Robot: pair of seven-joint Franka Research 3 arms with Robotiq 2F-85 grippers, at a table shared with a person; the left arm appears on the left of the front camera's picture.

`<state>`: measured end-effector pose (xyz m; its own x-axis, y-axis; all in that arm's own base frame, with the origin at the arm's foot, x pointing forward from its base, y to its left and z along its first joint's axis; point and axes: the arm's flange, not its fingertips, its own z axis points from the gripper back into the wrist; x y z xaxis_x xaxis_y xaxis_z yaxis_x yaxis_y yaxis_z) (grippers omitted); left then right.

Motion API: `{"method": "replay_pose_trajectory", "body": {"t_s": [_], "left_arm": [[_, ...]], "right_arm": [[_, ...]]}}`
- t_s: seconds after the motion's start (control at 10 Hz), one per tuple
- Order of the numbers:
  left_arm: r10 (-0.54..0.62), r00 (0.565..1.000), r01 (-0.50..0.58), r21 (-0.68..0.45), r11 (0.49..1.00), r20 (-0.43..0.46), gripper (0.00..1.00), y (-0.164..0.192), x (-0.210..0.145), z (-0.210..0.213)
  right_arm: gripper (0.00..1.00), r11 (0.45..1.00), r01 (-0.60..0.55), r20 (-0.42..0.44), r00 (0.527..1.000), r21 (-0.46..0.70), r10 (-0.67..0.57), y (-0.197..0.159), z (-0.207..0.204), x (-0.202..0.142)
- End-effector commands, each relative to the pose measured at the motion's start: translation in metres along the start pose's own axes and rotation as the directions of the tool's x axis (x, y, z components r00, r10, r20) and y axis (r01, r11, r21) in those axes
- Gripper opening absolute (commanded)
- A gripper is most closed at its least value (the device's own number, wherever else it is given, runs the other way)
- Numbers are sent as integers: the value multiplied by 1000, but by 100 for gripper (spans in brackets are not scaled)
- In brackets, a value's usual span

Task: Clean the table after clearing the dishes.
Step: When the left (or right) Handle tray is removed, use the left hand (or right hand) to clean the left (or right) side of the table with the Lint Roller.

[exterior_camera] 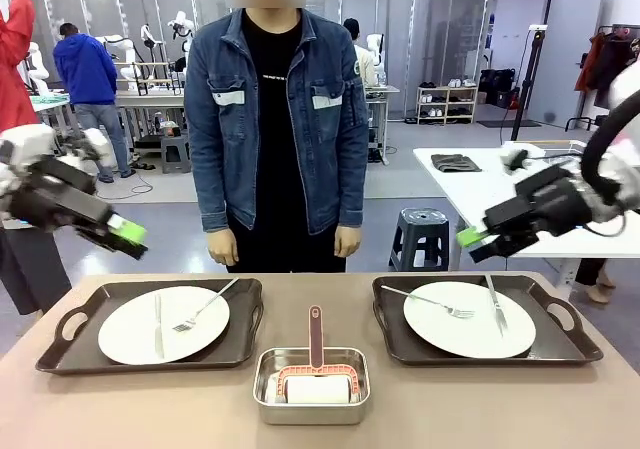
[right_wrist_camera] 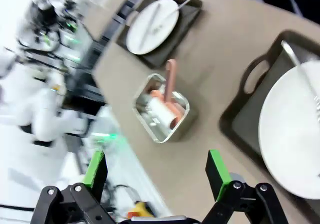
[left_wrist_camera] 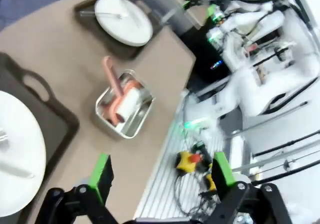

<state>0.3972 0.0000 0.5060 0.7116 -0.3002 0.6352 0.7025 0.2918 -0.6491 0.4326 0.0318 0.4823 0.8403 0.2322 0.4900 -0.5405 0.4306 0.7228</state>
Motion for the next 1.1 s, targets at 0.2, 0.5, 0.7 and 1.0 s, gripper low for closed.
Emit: {"method": "replay_pose_trajectory", "body": {"t_s": [0.2,0.5,0.7,1.0], "left_arm": [[245,928,-219,-123,968,279,100,54,-88,97],[291,863,-299,-48,953,412,100,52,-177,176],[371,769,-410,-44,911,520,100,56,-227,213],[403,704,-482,-23,876,585,100,54,-257,235]], "right_arm": [[100,958,264,150,948,112,-279,-72,85,-57],[100,921,368,265,883,124,-389,-110,169,-129],[100,882,448,358,808,145,-469,-133,209,-177],[100,860,491,409,762,141,-502,-146,224,-213]]}}
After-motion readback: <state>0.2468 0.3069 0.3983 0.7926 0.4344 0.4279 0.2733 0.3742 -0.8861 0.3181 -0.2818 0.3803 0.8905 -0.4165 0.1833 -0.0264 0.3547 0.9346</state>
